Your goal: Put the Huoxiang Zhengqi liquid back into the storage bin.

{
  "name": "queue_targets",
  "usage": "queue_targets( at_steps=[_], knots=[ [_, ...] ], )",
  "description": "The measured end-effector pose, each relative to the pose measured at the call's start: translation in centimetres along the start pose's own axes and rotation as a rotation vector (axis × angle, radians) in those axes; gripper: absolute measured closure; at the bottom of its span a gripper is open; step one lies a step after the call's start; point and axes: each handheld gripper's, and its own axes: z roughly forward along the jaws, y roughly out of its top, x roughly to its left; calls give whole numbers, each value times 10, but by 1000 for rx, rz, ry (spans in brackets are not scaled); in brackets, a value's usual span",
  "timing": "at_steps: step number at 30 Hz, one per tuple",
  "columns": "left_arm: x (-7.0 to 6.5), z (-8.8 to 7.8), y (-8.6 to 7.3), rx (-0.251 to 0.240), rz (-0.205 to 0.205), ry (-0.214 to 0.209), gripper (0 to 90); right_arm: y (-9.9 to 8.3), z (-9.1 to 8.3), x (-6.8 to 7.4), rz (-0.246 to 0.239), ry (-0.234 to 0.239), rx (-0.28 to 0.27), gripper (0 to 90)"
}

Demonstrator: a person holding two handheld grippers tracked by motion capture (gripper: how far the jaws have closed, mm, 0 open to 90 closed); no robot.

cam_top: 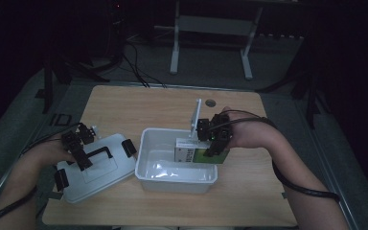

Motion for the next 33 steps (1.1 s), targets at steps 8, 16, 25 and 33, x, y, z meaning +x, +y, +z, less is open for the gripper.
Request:
queue_targets(
  at_steps=[8, 16, 25, 33],
  knots=[
    [0, 1, 1, 4, 8, 2, 199, 18, 15, -1, -15, 10, -2, 639],
    [0, 2, 0, 0, 0, -4, 199, 28, 28, -4, -12, 24, -15, 638],
    [1, 2, -2, 0, -3, -1, 199, 30, 54, -7, 14, 38, -3, 639],
    [0, 3, -2, 0, -3, -3, 199, 30, 75, -9, 26, 61, -2, 638]
  ],
)
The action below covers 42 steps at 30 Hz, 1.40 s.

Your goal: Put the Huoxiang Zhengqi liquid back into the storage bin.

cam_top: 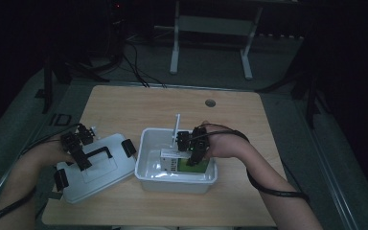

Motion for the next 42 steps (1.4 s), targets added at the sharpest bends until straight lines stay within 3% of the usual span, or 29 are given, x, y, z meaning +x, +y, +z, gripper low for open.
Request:
queue_targets(
  at_steps=[7, 27, 42],
  knots=[
    [1, 0, -1, 1, -3, 1, 199, -3, 13, -1, 10, 12, 27, 637],
    [0, 4, -1, 7, -9, -10, 199, -5, 43, -4, 31, 33, 36, 636],
    [-5, 6, 3, 0, 11, -38, 200, -9, 62, -5, 32, 39, 50, 635]
  ],
)
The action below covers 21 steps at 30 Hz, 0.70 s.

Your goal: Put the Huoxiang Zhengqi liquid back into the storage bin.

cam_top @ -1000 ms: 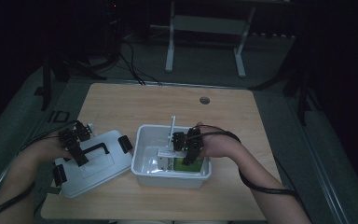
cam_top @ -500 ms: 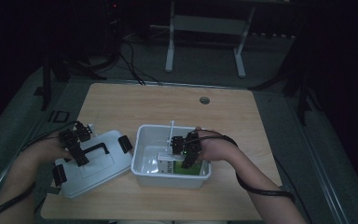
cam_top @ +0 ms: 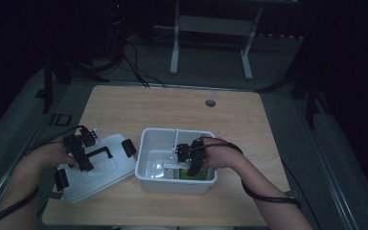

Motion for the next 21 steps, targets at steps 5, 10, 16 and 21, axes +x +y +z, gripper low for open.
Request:
queue_targets(
  at_steps=[5, 10, 16, 21],
  knots=[
    [-2, 1, 1, 0, 12, -7, 202, -1, 2, 0, 7, 6, -10, 630],
    [-1, 1, 2, -1, 10, 3, 202, -2, 3, -1, 0, 6, -5, 621],
    [-1, 0, 2, -2, 10, 15, 202, -3, 1, -1, -1, 17, -6, 599],
    [-2, -2, 2, -4, 11, 18, 202, -3, -7, 1, -1, 26, -17, 583]
  ],
)
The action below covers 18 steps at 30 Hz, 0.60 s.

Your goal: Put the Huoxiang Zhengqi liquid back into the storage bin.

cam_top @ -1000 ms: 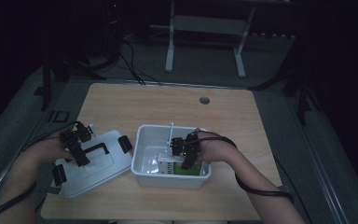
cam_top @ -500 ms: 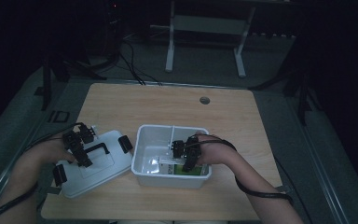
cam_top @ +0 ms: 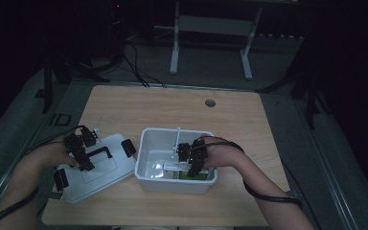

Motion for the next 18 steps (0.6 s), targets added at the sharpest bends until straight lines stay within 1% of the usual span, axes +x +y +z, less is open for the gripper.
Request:
queue_targets(
  at_steps=[1, 2, 3, 4, 5, 7, 8, 9, 10, 11, 12, 13, 16, 17, 18],
  knots=[
    [0, 0, 0, -1, 0, 2, 202, -1, -5, 0, -5, 4, -4, 581],
    [0, 0, 0, -2, 0, 1, 202, -1, -5, 0, -5, 4, -4, 581],
    [0, -1, 0, -1, 1, 1, 202, -2, -11, 0, -5, 8, -4, 578],
    [0, -1, 0, -1, 1, 1, 202, -2, -11, 0, -5, 8, -4, 578],
    [0, -1, 0, -1, 2, 0, 203, -2, -16, 0, -8, 7, -11, 578],
    [0, -1, 0, -1, 0, 5, 208, -3, -19, 1, -8, 14, -10, 578],
    [0, -1, 0, -1, 2, 4, 211, -3, -21, 1, -14, 12, -14, 577],
    [0, -1, 0, 0, 2, 3, 212, -5, -26, 2, -10, 12, -21, 566],
    [0, -1, 0, 0, 2, 3, 212, -5, -26, 2, -10, 12, -21, 566],
    [0, -1, 0, 1, 4, 5, 212, -7, -30, 2, -12, 4, -30, 560],
    [-1, -1, 0, 2, 6, 9, 212, -7, -30, 2, -12, 4, -30, 560],
    [-1, -2, 0, 0, 10, 8, 212, -9, -34, 2, -6, -1, -30, 558],
    [-1, -2, 0, 0, 12, 7, 212, -12, -38, 3, -9, -4, -33, 549],
    [-1, -3, -1, -13, 2, 6, 212, -15, -42, 3, -10, -5, -45, 542],
    [-1, -3, -1, -13, 2, 6, 212, -15, -42, 3, -10, -5, -45, 542]
  ],
)
